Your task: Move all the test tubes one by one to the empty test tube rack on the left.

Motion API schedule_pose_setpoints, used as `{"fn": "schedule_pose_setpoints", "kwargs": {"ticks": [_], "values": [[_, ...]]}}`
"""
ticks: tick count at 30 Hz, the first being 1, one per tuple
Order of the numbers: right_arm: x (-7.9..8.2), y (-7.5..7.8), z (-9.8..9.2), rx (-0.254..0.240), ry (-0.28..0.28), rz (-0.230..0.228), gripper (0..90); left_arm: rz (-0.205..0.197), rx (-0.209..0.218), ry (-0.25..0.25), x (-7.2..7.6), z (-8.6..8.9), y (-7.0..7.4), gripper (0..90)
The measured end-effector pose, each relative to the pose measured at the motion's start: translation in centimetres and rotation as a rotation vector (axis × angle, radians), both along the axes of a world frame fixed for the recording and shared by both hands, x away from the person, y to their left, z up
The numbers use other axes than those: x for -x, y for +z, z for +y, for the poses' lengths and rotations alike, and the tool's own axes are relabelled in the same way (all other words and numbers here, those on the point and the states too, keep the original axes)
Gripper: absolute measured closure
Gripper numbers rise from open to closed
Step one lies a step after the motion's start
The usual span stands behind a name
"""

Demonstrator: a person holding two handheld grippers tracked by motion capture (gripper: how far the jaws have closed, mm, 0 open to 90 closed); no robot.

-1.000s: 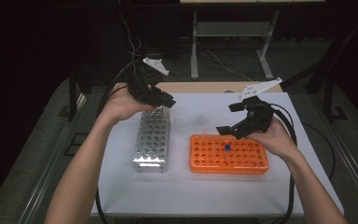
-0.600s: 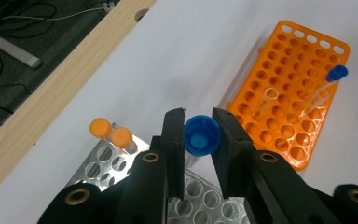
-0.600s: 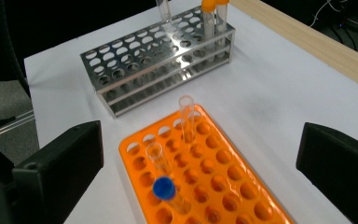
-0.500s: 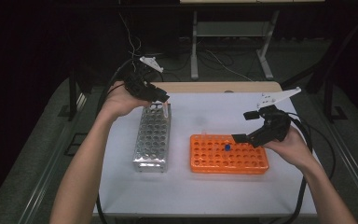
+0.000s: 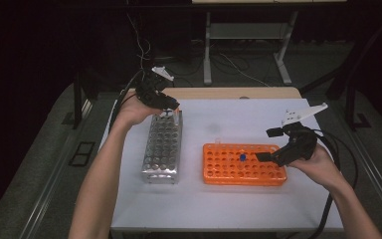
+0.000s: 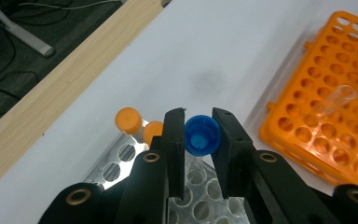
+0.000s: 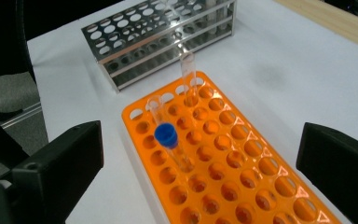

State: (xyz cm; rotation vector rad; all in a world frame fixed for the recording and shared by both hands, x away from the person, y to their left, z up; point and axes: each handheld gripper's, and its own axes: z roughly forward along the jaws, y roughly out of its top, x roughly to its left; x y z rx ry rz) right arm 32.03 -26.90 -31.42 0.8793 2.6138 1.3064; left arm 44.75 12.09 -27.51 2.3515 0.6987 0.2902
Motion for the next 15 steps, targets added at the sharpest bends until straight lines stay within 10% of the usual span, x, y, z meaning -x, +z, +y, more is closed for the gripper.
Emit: {"fn": "schedule_pose_setpoints", "kwargs": {"ticks": [15], "values": [[1.0, -1.5, -0.8, 0.0, 0.009, 0.018, 0.2, 0.021, 0.008, 0.03, -0.9, 0.4, -3.0, 74.2]]}}
